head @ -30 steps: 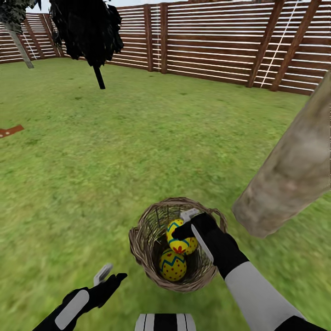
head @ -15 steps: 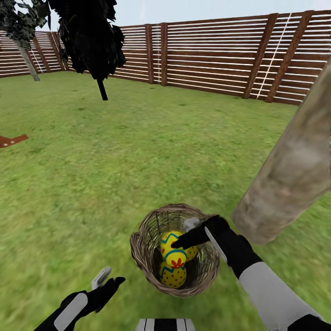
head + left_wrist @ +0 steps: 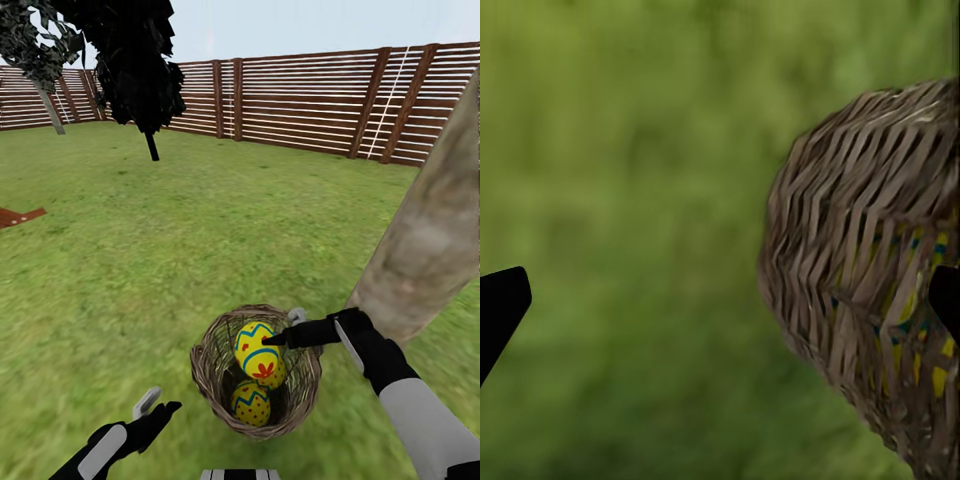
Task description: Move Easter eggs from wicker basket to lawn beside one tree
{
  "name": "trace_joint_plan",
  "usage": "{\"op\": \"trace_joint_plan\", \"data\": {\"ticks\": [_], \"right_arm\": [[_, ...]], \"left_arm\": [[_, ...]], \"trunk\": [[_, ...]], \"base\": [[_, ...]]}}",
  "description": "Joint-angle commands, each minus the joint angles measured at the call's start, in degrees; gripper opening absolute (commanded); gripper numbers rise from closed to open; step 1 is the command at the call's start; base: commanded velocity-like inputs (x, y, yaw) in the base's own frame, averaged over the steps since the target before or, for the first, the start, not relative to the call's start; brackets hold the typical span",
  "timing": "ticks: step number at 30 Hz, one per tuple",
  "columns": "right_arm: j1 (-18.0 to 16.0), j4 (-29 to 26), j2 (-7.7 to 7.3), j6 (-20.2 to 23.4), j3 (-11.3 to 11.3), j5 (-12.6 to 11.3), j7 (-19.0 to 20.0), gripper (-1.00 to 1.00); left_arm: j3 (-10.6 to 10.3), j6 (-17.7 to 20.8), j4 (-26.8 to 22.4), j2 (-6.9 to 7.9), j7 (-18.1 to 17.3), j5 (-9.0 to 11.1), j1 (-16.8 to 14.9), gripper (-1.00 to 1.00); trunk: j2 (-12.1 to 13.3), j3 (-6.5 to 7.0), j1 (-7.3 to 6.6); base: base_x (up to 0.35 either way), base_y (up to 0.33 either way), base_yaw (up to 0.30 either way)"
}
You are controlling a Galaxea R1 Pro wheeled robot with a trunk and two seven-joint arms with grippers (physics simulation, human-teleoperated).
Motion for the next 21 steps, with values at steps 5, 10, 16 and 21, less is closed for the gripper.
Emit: {"op": "trace_joint_plan", "data": {"ticks": [5, 10, 16, 21], "right_arm": [[0.0, 0.1, -0.03, 0.3, 0.1, -0.3, 0.0, -1.00], [0.0, 0.6, 0.03, -0.6, 0.1, -0.3, 0.0, -1.00], [0.0, 0.7, -0.04, -1.8, 0.0, -0.4, 0.1, -1.00], [0.0, 0.7, -0.06, -1.8, 0.0, -0.4, 0.2, -1.00]], "left_arm": [[0.0, 0.1, -0.1, 0.28, 0.4, 0.7, 0.0, 1.00], [0.0, 0.1, -0.1, 0.27, 0.4, 0.7, 0.0, 1.00], [0.0, 0.0, -0.1, 0.27, 0.4, 0.7, 0.0, 1.00], [0.0, 0.0, -0.1, 0.27, 0.4, 0.7, 0.0, 1.00]], "trunk": [[0.1, 1.07, -0.14], [0.1, 2.17, -0.27], [0.2, 3.50, -0.42], [1.0, 4.53, -0.91]], "base": [[-0.137, 0.000, 0.000], [-0.332, 0.000, 0.000], [-0.340, 0.000, 0.000], [-0.317, 0.000, 0.000]]}}
